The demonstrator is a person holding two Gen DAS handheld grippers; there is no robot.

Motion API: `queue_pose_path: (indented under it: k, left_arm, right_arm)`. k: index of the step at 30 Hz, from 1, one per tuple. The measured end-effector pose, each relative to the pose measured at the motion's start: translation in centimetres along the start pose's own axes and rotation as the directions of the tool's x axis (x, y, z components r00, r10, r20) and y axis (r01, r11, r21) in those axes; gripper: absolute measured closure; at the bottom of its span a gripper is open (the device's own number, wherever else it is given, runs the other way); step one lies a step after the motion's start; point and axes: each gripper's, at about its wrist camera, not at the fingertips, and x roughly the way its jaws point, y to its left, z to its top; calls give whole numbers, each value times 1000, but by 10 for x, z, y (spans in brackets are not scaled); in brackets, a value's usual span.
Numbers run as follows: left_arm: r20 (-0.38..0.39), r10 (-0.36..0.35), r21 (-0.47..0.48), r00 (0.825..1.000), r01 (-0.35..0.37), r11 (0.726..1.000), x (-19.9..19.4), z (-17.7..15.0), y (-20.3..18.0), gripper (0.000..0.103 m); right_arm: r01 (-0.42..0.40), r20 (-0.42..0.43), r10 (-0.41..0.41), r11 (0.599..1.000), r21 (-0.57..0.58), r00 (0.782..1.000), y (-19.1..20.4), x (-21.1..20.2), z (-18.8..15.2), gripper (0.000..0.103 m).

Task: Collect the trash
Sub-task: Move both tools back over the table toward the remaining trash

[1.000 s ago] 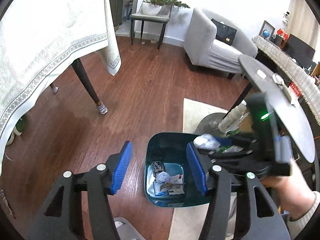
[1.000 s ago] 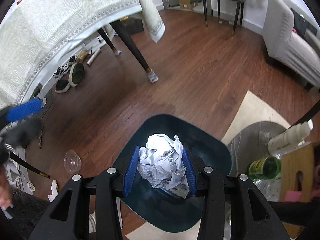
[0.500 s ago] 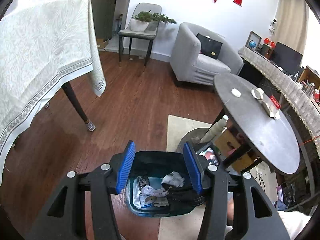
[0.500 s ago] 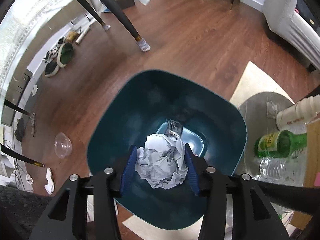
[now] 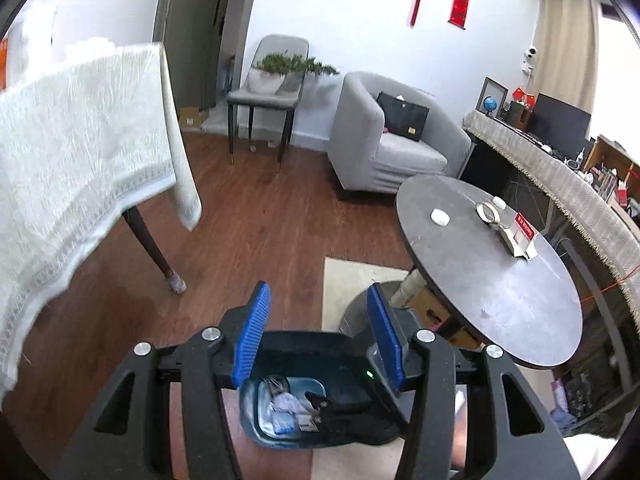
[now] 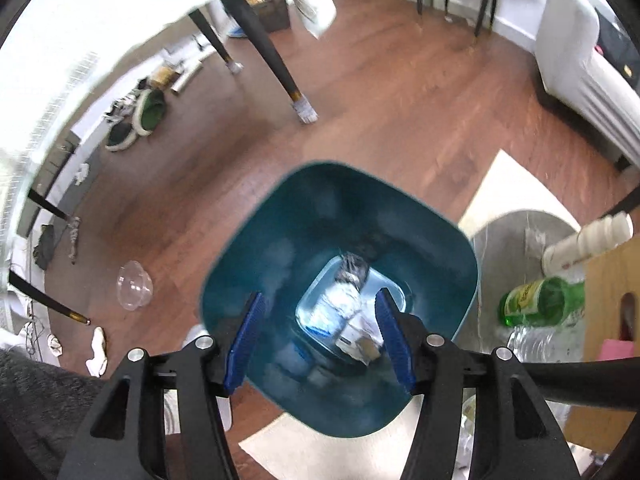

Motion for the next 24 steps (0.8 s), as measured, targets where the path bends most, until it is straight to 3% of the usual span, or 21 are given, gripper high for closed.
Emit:
queue_pose_path:
  k: [5, 13, 24]
  left_arm:
    - [72, 68, 53, 995, -71, 996, -15, 10, -11, 47]
    - [131, 51, 10, 990, -53, 999, -25, 22, -12, 35]
    - [158, 21, 28, 987, -26, 999, -7, 44, -39, 23]
  right_arm:
    - [-32, 112, 37, 998, -49, 993, 14, -48, 7, 45]
    - [-38, 253, 51, 998, -57, 966, 8, -112, 18, 45]
    - [99, 399, -92, 995, 4, 912, -47, -176, 17, 45]
